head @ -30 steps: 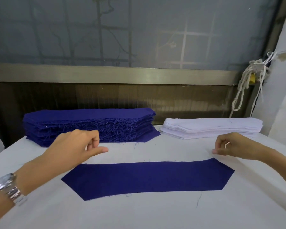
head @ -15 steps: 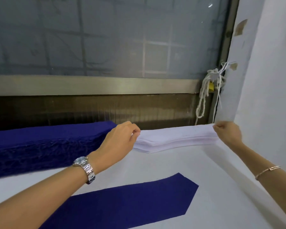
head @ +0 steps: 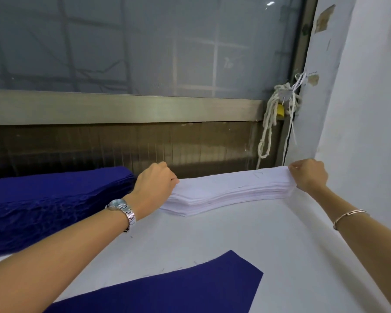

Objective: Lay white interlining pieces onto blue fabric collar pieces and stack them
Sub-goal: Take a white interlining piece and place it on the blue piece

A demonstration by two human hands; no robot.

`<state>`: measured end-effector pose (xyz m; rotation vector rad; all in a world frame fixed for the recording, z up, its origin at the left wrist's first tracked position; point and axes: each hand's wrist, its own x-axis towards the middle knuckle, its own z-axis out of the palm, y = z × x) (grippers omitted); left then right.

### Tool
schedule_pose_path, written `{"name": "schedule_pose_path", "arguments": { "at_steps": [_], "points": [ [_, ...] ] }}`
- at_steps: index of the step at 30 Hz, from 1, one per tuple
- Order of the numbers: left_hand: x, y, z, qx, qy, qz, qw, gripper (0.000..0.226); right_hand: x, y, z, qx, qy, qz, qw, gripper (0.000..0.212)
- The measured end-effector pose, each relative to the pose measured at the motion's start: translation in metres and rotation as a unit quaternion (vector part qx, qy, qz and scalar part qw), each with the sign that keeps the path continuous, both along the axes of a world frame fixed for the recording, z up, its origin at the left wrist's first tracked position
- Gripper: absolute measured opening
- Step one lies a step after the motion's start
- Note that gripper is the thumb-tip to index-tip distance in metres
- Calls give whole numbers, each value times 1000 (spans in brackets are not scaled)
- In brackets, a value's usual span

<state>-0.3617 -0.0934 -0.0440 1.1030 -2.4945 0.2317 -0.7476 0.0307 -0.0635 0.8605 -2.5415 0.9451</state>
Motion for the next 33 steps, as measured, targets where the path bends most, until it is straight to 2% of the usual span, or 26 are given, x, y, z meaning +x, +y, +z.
{"name": "schedule_pose_path", "arguments": {
  "at_steps": [6,14,18,23,27,30,33],
  "points": [
    [-7,-2,-2,20,-14,1,1000,43,-11,-10,-4,50,20,-21,998,32],
    [-11,-14,-1,71,27,-11,997,31,-10,-17,-2,12,8,-32,999,22],
    [-9,-15,-2,76,44,-25,996,25,-13,-14,-1,8,26,21,999,19],
    [-10,-17,1,88,48,-31,995,23,-22,-9,-2,-93,-51,75,992,23],
    [-11,-22,3,75,23,-30,996,39,-30,-1,-5,-132,-70,95,984,40],
    [-12,-26,1,84,11,-40,996,51,-36,3,-6,-139,-75,105,982,24],
    [-12,-28,1,68,-4,-48,997,42,-39,5,-8,-173,-105,124,971,18]
  ]
}}
